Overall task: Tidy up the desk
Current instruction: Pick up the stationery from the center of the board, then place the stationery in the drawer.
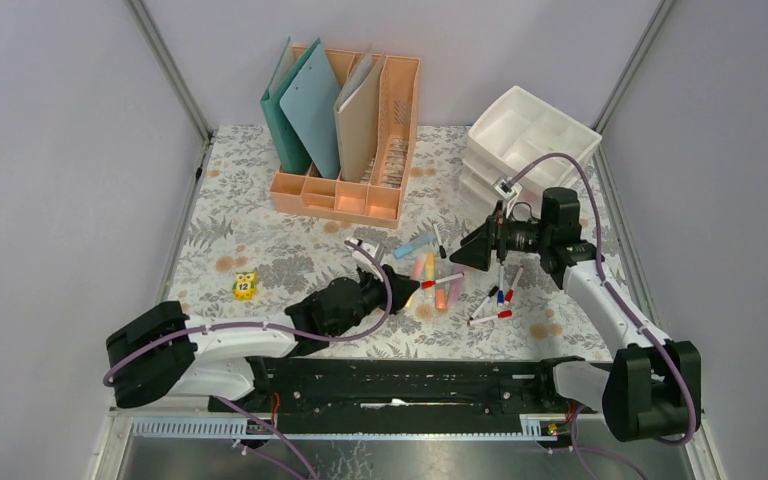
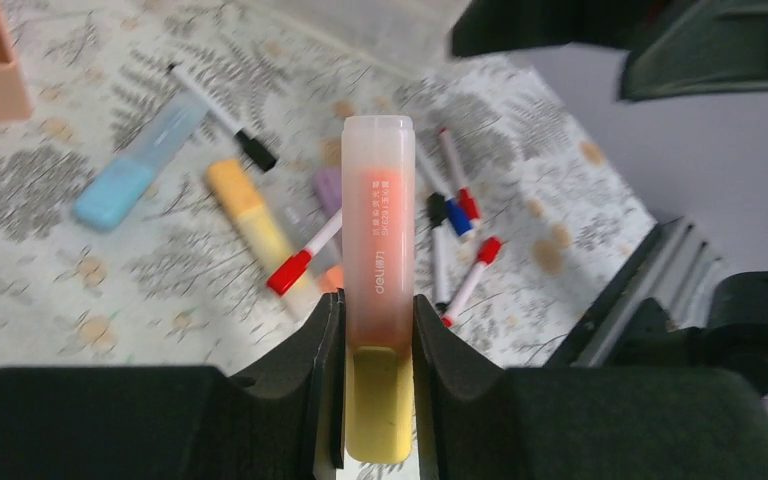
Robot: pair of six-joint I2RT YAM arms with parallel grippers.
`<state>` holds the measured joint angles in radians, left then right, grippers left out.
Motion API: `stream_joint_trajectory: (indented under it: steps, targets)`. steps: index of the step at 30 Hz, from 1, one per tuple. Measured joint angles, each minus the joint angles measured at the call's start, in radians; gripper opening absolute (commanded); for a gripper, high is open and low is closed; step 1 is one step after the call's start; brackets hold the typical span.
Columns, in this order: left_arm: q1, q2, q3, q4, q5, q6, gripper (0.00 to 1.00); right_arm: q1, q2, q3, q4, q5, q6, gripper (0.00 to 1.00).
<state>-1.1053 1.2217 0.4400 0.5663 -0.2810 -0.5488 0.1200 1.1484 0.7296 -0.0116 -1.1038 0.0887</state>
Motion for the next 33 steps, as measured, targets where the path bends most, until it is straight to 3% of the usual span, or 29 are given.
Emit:
stream_joint_trajectory:
  steps: [4,11,20,25,30,31,33]
  targets:
    - [-0.002,0.028,0.001,0.126,0.036,0.002,0.00,0.022,0.041,-0.023,0.099,-0.014,0.107,1.00]
    - [-0.016,0.100,0.016,0.198,0.055,0.001,0.00,0.044,0.063,-0.040,0.185,-0.013,0.207,0.98]
    - [-0.036,0.160,0.073,0.222,0.063,0.003,0.00,0.084,0.090,-0.051,0.235,-0.001,0.263,0.82]
    - [-0.053,0.182,0.126,0.204,0.039,0.018,0.00,0.106,0.105,-0.051,0.234,0.015,0.274,0.60]
    - [-0.083,0.212,0.197,0.130,-0.031,0.050,0.00,0.120,0.115,-0.050,0.222,0.021,0.273,0.19]
    - [-0.087,0.220,0.206,0.115,-0.047,0.057,0.02,0.122,0.115,-0.048,0.218,0.021,0.273,0.09]
    - [-0.096,0.229,0.218,0.089,-0.068,0.074,0.16,0.127,0.115,-0.046,0.204,0.030,0.271,0.00]
